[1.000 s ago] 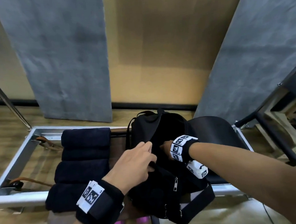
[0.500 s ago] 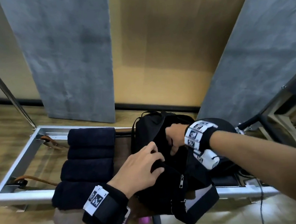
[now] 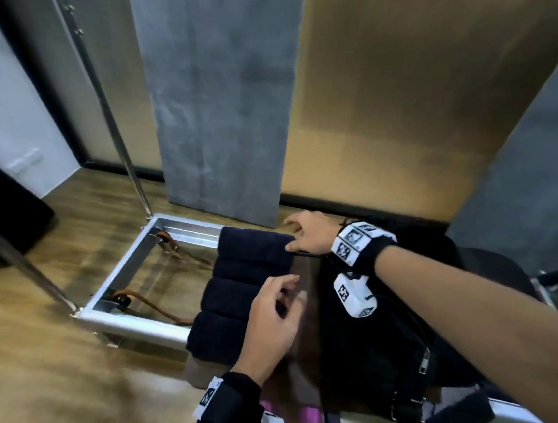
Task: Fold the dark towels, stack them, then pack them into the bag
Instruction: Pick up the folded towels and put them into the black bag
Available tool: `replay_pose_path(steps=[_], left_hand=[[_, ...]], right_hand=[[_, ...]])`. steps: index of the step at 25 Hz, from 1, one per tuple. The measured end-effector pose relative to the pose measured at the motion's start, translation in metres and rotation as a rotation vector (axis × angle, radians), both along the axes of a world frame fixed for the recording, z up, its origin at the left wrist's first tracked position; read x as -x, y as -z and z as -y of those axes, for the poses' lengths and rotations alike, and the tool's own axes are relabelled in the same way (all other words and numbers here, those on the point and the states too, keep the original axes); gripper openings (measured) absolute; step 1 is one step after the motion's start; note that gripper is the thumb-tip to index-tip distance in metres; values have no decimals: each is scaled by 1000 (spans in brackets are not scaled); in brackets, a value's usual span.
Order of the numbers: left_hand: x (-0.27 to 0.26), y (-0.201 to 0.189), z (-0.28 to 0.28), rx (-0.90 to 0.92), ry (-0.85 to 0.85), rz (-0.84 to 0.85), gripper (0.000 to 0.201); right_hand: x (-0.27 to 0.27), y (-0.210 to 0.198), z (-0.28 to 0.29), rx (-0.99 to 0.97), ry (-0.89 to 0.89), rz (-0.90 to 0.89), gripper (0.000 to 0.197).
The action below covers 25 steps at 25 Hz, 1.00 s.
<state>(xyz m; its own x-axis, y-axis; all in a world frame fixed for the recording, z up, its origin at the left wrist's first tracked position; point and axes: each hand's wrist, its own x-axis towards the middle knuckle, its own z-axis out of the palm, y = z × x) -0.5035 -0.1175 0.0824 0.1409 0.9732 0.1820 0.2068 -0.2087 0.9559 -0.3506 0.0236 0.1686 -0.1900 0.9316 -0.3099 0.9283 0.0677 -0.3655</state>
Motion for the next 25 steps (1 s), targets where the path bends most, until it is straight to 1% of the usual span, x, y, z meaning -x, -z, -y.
replay_pose_path(steps=[1, 2, 4, 5, 7, 8, 9, 10, 12, 14, 15, 16, 18, 20, 22, 24, 25], left_hand=[[10, 5, -1, 43, -46, 18, 22], [20, 10, -3, 96, -93, 35, 21], [38, 17, -8, 217, -173, 53, 22], [46, 21, -12, 274, -186, 55, 26], [55, 28, -21, 371, -156, 62, 37], [57, 30, -27, 415, -143, 73, 44], [56, 32, -34, 462, -136, 98, 50], [52, 32, -44, 507, -139, 148, 55], [41, 27, -61, 586, -166, 328, 59], [29, 13, -75, 612, -207, 575, 57], [24, 3, -81, 602, -219, 683, 57], [21, -6, -86, 589, -226, 753, 58], [13, -27, -93, 569, -220, 787, 61], [4, -46, -96, 566, -193, 800, 63], [-8, -61, -97, 566, -109, 848, 66], [-23, -77, -94, 552, -1, 872, 70], [-34, -85, -91, 536, 55, 866, 73]], right_hand=[[12, 17, -8, 9, 5, 21, 77], [22, 32, -15, 27, 15, 28, 87], [39, 59, -28, 37, 11, 90, 95], [45, 69, -33, 18, -12, 165, 95], [51, 82, -37, -45, -59, 333, 85], [54, 83, -38, -75, -78, 367, 77], [55, 82, -39, -87, -87, 363, 68], [55, 78, -40, -83, -88, 327, 59], [54, 63, -36, -61, -72, 182, 48], [50, 42, -22, -77, -82, 52, 43], [47, 29, -14, -108, -98, 18, 42], [44, 17, -5, -142, -118, 0, 41], [34, -10, 13, -203, -141, -40, 39], [16, -36, 26, -251, -147, -115, 43], [-7, -58, 35, -260, -95, -233, 47], [-32, -77, 42, -181, 24, -424, 41], [-46, -86, 48, -88, 101, -537, 45]])
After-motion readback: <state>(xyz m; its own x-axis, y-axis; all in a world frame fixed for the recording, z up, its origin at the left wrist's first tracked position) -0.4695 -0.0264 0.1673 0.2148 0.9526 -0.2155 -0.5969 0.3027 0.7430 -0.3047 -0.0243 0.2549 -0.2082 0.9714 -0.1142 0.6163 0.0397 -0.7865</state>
